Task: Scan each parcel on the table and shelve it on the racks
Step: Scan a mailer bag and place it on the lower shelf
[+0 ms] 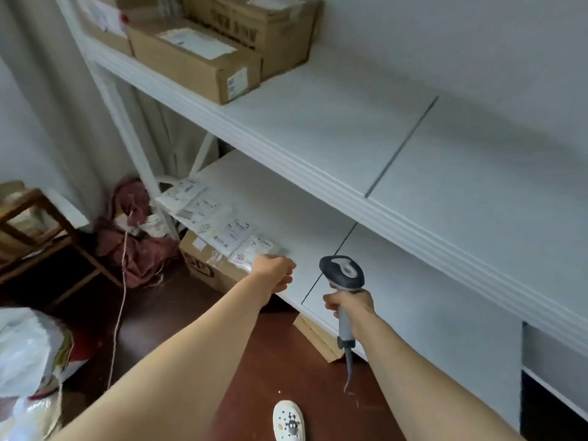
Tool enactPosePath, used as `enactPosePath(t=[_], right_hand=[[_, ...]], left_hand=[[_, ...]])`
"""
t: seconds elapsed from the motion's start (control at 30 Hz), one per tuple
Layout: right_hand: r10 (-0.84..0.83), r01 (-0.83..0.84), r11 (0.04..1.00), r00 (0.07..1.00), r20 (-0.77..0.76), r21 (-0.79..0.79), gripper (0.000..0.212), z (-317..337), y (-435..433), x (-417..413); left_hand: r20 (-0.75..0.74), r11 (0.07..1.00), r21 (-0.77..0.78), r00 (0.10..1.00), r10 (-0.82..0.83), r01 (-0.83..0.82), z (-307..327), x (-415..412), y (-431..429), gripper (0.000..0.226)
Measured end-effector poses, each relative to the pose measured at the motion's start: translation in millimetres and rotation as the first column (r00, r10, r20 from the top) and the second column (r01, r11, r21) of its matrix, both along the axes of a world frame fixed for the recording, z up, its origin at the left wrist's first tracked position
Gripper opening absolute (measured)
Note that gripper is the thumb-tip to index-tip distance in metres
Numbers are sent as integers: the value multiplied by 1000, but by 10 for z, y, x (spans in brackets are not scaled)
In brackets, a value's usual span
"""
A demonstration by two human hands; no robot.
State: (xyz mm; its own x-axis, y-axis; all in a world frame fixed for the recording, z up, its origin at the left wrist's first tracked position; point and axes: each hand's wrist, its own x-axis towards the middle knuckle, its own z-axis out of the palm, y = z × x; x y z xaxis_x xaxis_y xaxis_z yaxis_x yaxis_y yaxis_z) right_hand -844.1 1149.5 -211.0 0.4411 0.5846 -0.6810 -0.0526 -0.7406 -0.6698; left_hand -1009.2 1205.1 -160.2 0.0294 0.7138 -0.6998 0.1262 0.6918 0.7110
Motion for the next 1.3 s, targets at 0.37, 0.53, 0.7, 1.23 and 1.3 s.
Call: enactPosePath(t=[0.37,0.53,0.7,1.23,1.3], right_hand=[[-483,474,844,875,-30,251,23,906,-2286,864],[-701,677,629,707,-99,381,15,1203,-3632,1469],[-834,798,371,512,-208,474,15,1411,-5222,2007],[-885,823,-337,-111,-453,458,14,1456,-9170,3293],[-872,814,-380,-157,-463,440,13,1393,-9408,3511]], left_hand=[[-124,764,117,773,-622,634,805,1548,-1591,8],[-142,530,191,558,-817,826,1114,2463,-2759,12],[-109,356,245,391,-914,902,1236,3380,-4218,7],[-53,-69,285,-56,-997,956,1207,5525,-7869,19],[-98,-142,295,-118,-988,945,1149,5850,-8101,22]])
